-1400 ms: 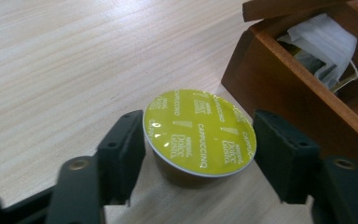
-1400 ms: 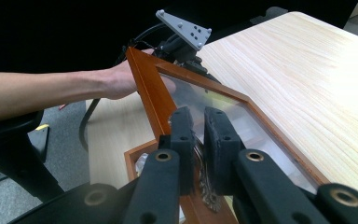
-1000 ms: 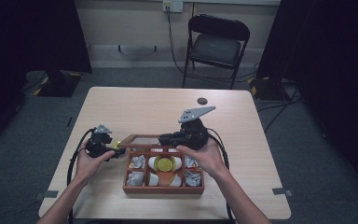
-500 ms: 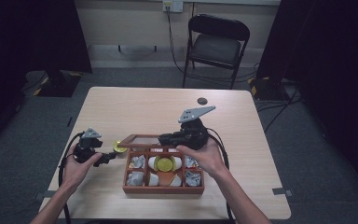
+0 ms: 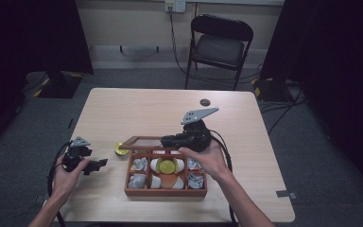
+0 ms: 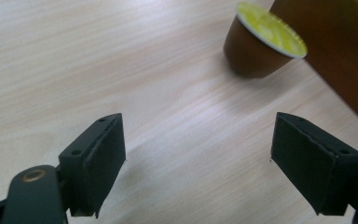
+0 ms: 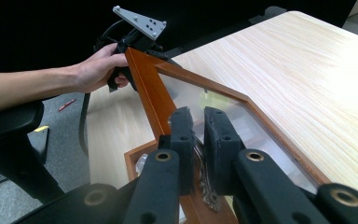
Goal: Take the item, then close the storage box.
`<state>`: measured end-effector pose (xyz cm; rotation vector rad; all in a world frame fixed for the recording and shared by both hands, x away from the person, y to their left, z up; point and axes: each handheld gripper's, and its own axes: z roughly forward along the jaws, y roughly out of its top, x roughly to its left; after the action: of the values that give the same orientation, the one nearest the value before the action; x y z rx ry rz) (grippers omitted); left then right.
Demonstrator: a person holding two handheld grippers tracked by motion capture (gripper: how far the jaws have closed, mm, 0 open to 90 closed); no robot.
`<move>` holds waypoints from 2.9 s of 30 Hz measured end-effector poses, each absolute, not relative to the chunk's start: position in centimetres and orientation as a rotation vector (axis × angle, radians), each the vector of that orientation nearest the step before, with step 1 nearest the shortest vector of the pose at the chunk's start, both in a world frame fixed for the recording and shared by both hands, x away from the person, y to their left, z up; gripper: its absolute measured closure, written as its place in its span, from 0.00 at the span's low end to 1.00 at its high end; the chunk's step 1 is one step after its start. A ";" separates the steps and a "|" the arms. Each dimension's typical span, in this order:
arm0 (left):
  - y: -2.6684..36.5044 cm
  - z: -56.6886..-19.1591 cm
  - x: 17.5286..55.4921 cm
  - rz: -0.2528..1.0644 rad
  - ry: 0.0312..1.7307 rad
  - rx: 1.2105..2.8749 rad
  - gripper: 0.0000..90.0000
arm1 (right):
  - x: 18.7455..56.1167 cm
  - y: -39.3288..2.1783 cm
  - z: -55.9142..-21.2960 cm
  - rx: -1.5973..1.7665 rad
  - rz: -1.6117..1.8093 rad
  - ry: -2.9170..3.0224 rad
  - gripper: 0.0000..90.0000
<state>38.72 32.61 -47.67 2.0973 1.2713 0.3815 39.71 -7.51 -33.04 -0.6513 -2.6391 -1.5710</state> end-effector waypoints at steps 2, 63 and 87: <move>32.6 -48.3 38.6 0.426 1.279 2.098 0.20 | 39.7 -7.5 -33.1 -0.650 -1.571 -2.639 0.91; 32.8 -50.8 38.7 0.507 1.271 2.041 0.01 | 37.1 -6.9 -35.1 -0.583 -1.433 -2.731 0.91; 32.8 -50.8 38.6 0.499 1.272 2.037 0.00 | 35.4 -6.3 -37.6 -0.530 -1.327 -2.791 0.91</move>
<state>38.56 32.79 -50.79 2.0371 1.2723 0.4993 35.45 -6.30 -37.63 -0.5298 -2.7906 -1.3274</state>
